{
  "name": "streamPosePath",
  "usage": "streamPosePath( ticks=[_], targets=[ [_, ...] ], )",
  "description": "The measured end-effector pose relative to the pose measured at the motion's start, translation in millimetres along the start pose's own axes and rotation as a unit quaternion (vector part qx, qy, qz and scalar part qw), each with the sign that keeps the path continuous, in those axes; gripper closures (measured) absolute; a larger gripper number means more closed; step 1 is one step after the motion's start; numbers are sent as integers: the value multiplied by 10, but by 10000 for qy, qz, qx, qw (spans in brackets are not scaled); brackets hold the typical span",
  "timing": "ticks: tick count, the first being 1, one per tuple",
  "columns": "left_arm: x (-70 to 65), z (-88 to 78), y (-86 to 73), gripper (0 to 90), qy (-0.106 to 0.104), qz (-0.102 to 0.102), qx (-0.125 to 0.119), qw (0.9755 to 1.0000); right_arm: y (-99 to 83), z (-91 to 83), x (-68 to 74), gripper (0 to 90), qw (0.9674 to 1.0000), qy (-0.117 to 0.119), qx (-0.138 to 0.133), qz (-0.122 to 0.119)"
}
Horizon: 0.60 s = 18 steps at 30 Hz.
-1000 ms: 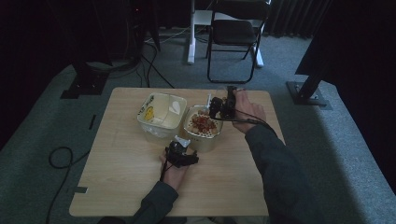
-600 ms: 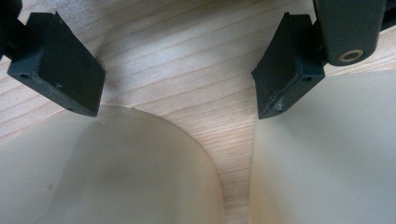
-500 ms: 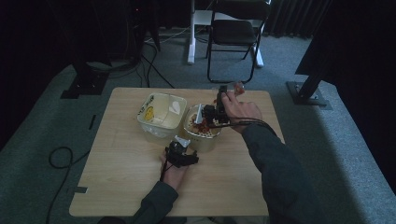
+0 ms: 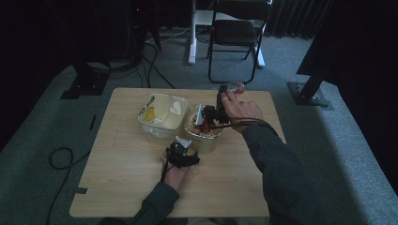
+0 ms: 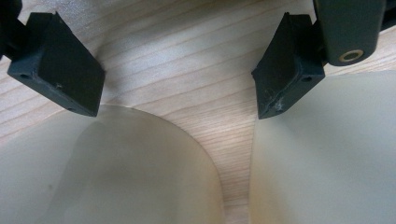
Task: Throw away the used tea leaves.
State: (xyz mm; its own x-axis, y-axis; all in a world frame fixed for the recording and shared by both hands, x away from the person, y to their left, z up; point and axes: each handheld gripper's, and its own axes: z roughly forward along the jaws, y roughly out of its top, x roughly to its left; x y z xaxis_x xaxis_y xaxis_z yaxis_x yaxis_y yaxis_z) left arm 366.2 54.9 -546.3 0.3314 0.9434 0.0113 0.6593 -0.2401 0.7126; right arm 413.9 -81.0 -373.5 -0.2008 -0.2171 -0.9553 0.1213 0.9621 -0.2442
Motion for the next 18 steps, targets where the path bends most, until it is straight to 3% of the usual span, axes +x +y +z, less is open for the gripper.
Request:
streamPosePath(
  ticks=[18],
  targets=[
    [0,0,0,165,-1,0,0,10000,19,-7,3,354,10000,4,-38,6]
  ],
)
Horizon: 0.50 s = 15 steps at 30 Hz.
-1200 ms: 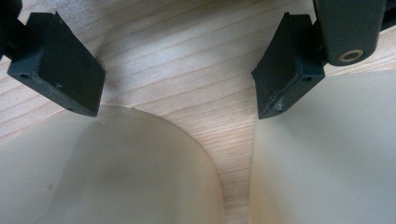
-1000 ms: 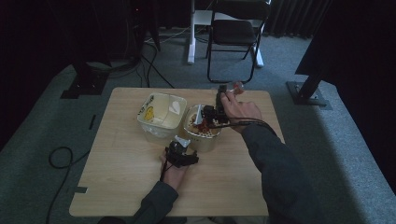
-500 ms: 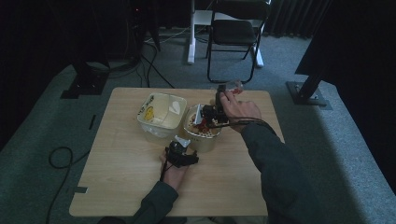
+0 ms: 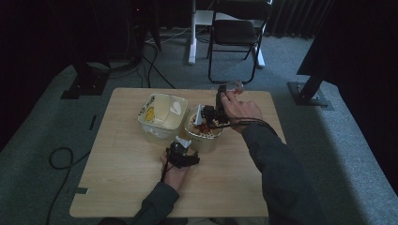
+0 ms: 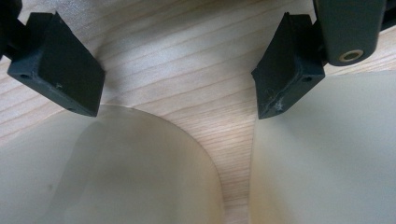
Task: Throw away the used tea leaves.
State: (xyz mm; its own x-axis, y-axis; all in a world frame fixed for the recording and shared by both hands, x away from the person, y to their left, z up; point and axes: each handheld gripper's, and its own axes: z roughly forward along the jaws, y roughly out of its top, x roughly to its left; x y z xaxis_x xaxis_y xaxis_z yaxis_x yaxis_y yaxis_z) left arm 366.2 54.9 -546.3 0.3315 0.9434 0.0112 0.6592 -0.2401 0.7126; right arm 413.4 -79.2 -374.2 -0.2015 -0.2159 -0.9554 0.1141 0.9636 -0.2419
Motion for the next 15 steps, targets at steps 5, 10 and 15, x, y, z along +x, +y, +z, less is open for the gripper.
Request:
streamPosePath(
  ticks=[5,10,15],
  targets=[
    [0,0,0,165,0,-1,0,10000,27,-11,5,358,10000,8,-64,67],
    [1,0,0,164,0,4,1,10000,35,-24,-2,359,9999,25,-89,108],
    [0,0,0,165,-1,0,0,10000,33,-22,-1,359,10000,-5,-55,50]
  ],
)
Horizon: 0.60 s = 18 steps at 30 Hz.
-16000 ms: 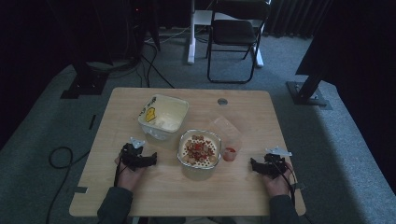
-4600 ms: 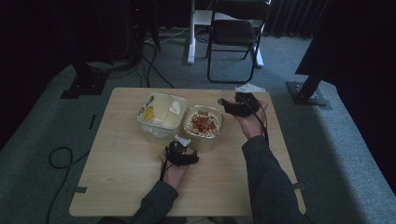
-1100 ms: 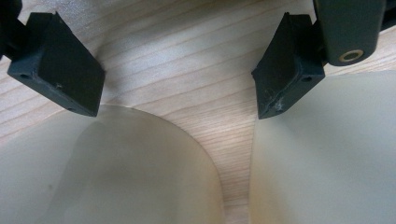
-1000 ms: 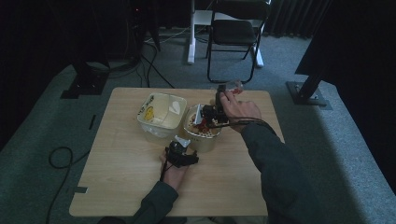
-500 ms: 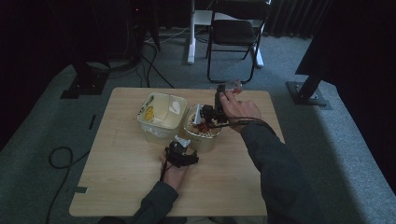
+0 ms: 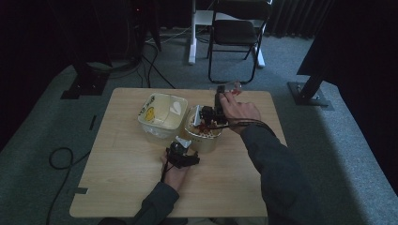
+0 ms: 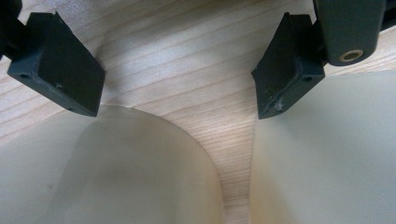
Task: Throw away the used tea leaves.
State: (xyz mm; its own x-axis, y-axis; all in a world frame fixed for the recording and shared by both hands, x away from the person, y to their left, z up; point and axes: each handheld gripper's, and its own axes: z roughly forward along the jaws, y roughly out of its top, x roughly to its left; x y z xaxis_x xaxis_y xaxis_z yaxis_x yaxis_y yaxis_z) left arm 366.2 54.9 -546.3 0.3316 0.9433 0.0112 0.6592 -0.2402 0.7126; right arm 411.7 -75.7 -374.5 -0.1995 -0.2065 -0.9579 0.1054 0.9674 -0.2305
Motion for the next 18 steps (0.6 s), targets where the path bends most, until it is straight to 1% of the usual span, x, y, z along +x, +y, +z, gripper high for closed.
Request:
streamPosePath(
  ticks=[1,2,3,5,6,7,8,9,12,14,15,16,18],
  targets=[
    [0,0,0,165,0,0,1,10000,-2,1,-5,359,10000,-26,11,16],
    [0,0,0,164,0,2,1,10000,0,-5,-6,359,10000,23,20,59],
    [0,0,0,165,0,-1,-1,10000,1,-5,4,359,10000,44,-24,16],
    [0,0,0,165,0,0,0,10000,-1,-3,3,359,10000,26,-16,31],
    [0,0,0,165,1,0,1,10000,-4,-2,-2,359,9999,49,-20,118],
    [0,0,0,164,1,2,1,10000,3,2,26,362,10000,55,-29,42],
    [0,0,0,164,2,1,1,10000,3,2,26,362,10000,55,-29,42],
    [0,0,0,164,2,2,0,10000,8,-2,30,362,9999,106,-33,91],
    [0,0,0,165,1,4,-1,10000,9,0,29,361,9998,127,-69,131],
    [1,0,0,165,2,6,-1,10000,11,2,31,361,9998,130,-70,119],
    [1,0,0,165,3,8,-2,10000,14,1,20,359,9997,183,-122,136],
    [1,0,0,164,3,8,-2,10000,14,1,20,359,9997,183,-122,136],
    [2,0,0,164,0,12,-2,10000,0,-4,-19,359,9983,314,-227,432]
  ],
)
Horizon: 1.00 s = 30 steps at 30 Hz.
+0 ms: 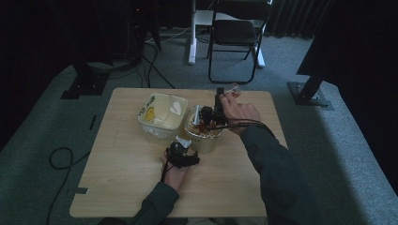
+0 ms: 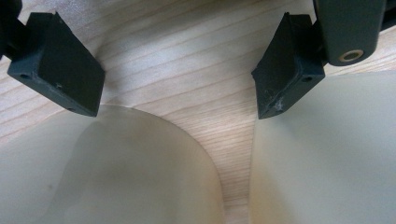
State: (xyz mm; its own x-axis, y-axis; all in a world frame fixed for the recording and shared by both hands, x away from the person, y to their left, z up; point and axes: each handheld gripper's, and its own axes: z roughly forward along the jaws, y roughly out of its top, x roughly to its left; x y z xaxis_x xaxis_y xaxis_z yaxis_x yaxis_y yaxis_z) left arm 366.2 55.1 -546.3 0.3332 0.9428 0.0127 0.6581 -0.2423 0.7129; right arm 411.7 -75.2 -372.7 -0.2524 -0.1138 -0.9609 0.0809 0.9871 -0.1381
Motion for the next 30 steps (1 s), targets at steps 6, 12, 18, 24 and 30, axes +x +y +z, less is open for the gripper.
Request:
streamPosePath(
  ticks=[6,12,18,24,30],
  targets=[
    [-1,1,-1,164,1,-3,-4,10000,-29,16,-36,357,9995,97,-29,302],
    [0,-1,0,164,-8,-7,8,10000,-40,8,-61,353,9965,315,-205,740],
    [0,-1,0,164,-3,-1,6,10000,-66,-8,-148,352,9908,471,-323,1228],
    [0,-1,0,164,-3,-1,8,10000,-70,-16,-278,352,9685,932,-630,2220],
    [0,1,0,164,2,0,-4,10000,-119,-6,-480,353,8976,1751,-1210,3860]
  ],
)
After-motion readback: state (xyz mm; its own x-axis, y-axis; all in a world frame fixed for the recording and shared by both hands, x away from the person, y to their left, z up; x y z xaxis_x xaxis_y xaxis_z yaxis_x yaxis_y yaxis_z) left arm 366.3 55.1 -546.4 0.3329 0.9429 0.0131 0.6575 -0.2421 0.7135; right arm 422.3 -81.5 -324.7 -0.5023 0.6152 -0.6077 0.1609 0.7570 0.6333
